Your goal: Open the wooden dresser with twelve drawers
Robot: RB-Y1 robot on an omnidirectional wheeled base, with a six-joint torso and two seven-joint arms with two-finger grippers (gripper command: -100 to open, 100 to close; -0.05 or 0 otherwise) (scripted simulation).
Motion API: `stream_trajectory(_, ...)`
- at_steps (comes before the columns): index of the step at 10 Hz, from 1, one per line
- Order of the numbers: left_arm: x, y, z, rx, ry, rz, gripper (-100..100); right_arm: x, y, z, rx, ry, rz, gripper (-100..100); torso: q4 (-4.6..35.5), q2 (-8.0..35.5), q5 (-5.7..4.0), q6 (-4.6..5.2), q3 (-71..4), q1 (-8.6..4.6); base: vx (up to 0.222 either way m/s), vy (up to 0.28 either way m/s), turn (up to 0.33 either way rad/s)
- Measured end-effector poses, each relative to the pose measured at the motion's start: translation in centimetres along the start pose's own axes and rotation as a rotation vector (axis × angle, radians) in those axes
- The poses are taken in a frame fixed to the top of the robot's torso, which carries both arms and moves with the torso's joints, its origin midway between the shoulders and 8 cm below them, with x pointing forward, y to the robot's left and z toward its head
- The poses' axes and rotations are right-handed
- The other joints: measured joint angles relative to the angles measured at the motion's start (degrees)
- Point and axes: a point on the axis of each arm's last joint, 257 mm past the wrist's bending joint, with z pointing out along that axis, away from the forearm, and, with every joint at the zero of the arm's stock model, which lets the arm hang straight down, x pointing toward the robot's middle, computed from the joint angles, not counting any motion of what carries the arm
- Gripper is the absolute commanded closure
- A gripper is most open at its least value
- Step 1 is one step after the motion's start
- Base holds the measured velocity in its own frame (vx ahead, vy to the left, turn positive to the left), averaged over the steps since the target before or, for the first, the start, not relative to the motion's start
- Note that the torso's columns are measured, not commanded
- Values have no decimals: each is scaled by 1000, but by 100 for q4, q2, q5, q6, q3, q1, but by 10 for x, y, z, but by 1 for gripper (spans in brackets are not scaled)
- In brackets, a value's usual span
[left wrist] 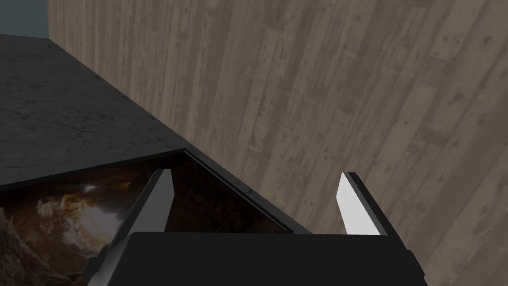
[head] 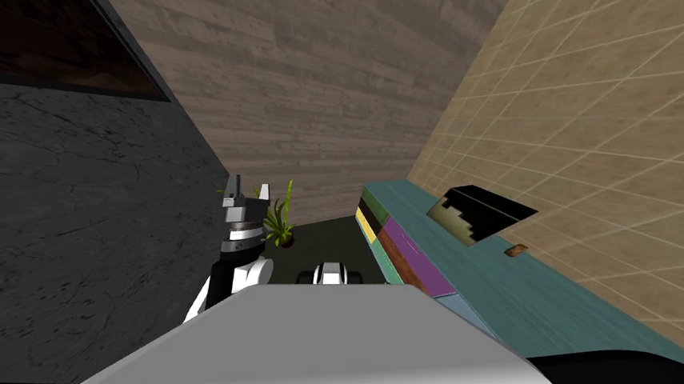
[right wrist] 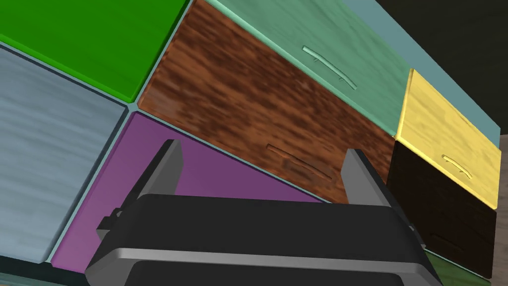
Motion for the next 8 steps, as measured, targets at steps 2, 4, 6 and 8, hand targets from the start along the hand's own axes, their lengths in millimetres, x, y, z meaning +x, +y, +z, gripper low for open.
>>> stream_trajectory(2, 0, 0, 0, 0, 0, 0, 0, 5, -20, 2, 72, 4, -51, -100, -2, -4, 1, 1, -4, 3, 50, 2, 32)
stream_trajectory(4, 0, 0, 0, 0, 0, 0, 0, 11, -31, 4, 123, 4, -86, -100, 2, 3, 1, -4, 3, 5, 50, 4, 118)
stream_trajectory(6, 0, 0, 0, 0, 0, 0, 0, 18, -47, 6, 188, 5, -138, -100, -1, -8, 0, -2, -4, 4, 71, 0, 104)
stream_trajectory(8, 0, 0, 0, 0, 0, 0, 0, 19, -63, 5, 257, 0, -187, -100, 0, -3, 0, -3, -2, -1, 65, -17, 110)
